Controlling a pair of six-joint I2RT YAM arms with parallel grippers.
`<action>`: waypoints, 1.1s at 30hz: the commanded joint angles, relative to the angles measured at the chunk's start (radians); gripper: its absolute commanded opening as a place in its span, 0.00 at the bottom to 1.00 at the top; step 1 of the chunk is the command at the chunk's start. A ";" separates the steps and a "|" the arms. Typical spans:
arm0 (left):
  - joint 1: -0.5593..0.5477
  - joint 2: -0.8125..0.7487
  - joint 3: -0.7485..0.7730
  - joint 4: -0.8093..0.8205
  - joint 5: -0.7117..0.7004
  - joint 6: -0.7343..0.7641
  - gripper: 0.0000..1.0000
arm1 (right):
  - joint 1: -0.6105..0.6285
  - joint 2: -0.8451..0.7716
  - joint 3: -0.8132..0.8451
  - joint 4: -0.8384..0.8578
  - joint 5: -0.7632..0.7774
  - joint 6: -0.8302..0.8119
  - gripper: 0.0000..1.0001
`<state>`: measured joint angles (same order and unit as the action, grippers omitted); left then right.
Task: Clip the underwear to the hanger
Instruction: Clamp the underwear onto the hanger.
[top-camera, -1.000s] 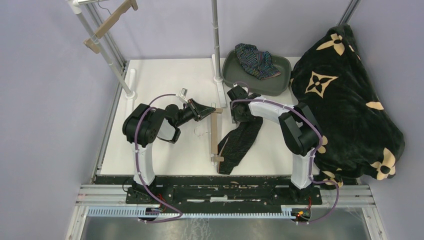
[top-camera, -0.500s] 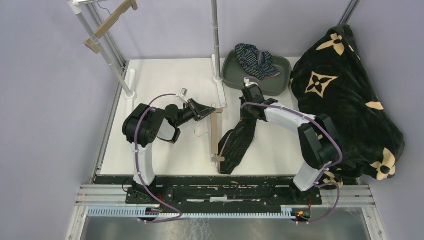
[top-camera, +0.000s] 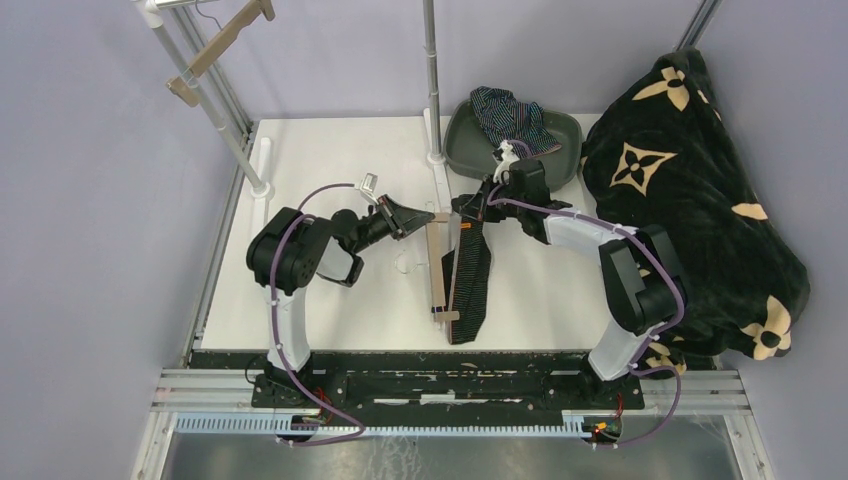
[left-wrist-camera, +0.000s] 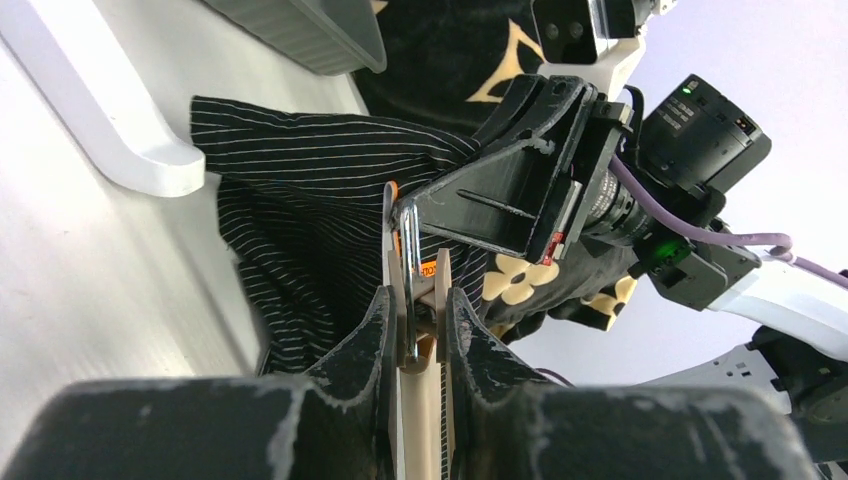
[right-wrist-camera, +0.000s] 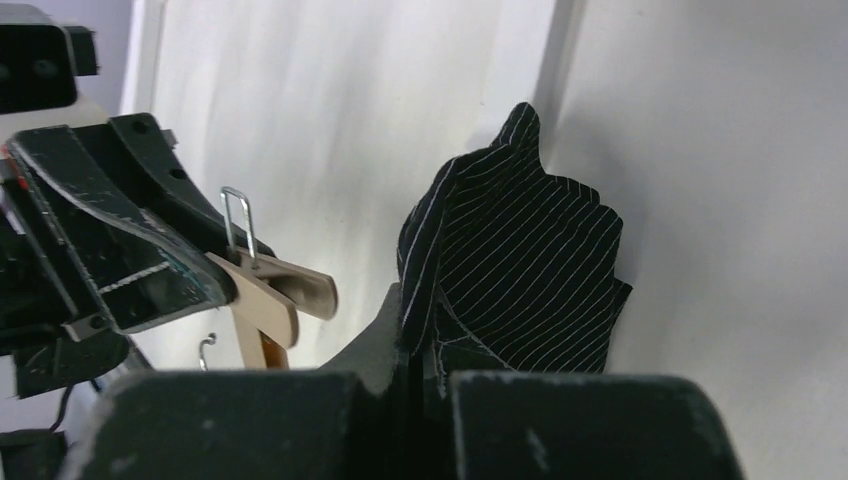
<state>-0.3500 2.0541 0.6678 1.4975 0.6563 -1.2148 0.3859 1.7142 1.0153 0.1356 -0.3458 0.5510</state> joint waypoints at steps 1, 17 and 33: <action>-0.030 -0.038 0.021 0.049 0.106 0.025 0.03 | -0.023 0.012 0.005 0.239 -0.108 0.055 0.03; -0.036 -0.040 0.019 -0.034 0.111 0.084 0.03 | -0.065 0.069 0.008 0.386 -0.205 0.135 0.05; -0.036 -0.033 0.023 -0.049 0.106 0.092 0.03 | -0.089 0.171 0.030 0.463 -0.268 0.221 0.25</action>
<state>-0.3695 2.0426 0.6872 1.4513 0.6880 -1.1713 0.3202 1.8748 1.0016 0.4545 -0.6067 0.7444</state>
